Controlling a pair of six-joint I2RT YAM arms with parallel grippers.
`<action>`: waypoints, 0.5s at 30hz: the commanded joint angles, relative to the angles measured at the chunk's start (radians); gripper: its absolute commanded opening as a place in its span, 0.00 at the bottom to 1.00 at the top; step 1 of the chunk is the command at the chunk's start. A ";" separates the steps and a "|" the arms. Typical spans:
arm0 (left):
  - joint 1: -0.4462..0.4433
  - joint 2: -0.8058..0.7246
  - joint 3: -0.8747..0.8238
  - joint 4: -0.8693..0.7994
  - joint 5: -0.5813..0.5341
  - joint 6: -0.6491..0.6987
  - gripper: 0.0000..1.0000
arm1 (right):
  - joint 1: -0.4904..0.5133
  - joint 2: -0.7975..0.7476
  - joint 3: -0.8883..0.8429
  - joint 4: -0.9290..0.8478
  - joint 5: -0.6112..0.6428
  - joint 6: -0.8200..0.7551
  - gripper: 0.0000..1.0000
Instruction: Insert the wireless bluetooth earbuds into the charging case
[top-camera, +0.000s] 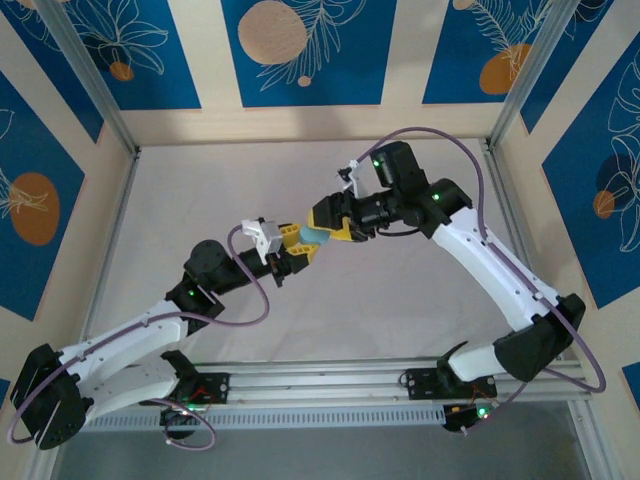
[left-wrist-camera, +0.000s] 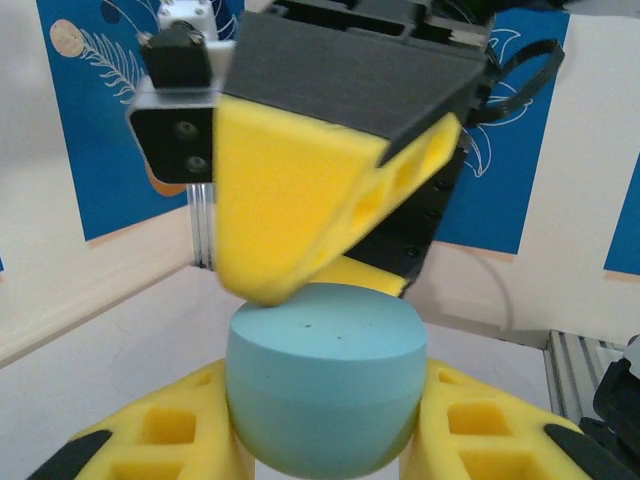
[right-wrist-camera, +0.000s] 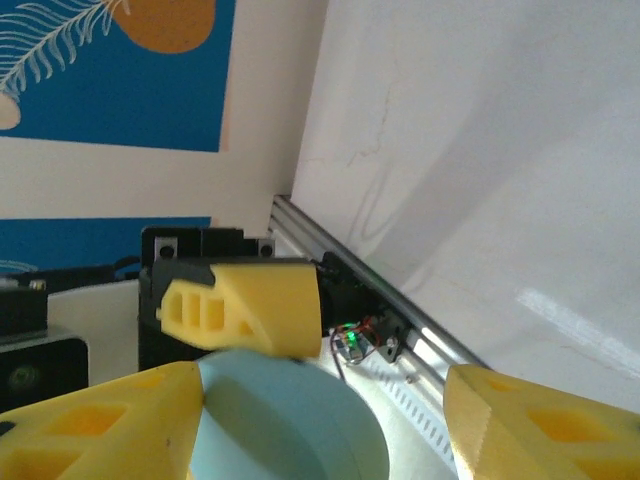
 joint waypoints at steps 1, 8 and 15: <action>-0.010 -0.009 0.023 0.088 -0.010 -0.021 0.25 | -0.034 -0.078 -0.083 0.126 -0.120 0.083 0.66; -0.010 0.006 0.034 0.143 -0.003 -0.052 0.26 | -0.070 -0.178 -0.278 0.457 -0.257 0.282 0.64; -0.010 0.018 0.047 0.147 0.016 -0.060 0.26 | -0.052 -0.147 -0.317 0.600 -0.314 0.369 0.56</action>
